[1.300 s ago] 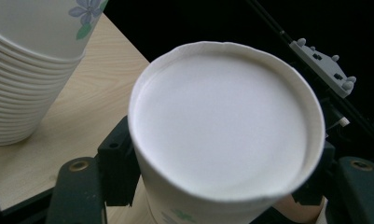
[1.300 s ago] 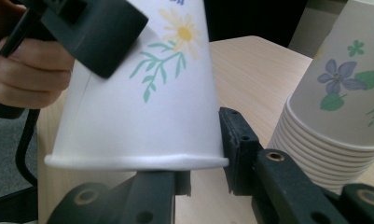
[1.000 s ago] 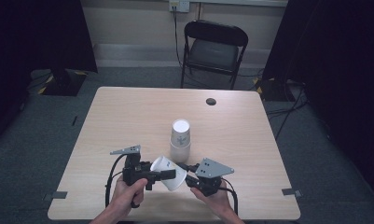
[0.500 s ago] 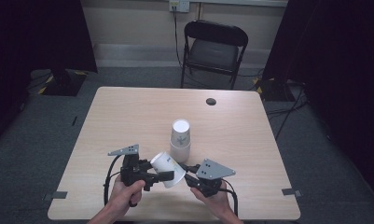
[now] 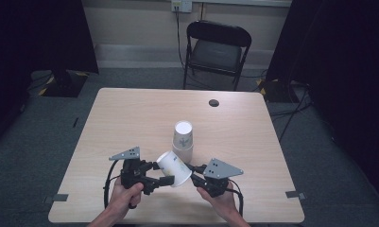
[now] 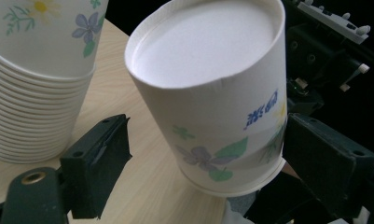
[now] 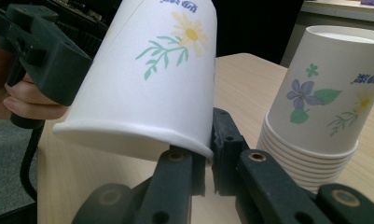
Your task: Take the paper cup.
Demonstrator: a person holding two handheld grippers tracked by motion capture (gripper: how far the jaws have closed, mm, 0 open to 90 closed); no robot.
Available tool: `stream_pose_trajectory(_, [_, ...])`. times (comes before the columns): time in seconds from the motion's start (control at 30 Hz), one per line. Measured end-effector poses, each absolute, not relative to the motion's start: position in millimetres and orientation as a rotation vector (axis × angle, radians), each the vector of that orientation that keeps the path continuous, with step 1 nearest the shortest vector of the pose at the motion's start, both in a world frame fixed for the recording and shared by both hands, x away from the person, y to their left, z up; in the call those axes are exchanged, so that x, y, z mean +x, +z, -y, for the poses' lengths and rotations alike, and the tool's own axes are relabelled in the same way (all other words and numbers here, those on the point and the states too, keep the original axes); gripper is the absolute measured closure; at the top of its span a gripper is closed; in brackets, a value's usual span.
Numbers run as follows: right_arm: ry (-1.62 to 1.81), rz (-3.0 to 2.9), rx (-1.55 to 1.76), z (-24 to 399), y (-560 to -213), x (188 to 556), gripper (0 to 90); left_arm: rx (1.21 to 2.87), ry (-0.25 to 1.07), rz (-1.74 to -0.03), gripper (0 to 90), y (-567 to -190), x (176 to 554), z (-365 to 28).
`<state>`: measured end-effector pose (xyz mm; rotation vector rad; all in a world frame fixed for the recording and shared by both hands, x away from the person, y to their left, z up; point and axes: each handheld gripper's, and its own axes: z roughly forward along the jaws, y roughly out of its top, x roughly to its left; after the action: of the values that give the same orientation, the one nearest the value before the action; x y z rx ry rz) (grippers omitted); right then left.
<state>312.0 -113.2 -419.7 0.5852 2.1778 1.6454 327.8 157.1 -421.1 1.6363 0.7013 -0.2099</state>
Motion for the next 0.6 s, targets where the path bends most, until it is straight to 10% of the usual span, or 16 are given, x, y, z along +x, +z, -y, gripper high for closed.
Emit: stream_pose_trajectory(0.6, [1.634,-2.186,0.674,123,-418,318,86.0,1.785,0.016,-0.654,15.7,-422,322,-160])
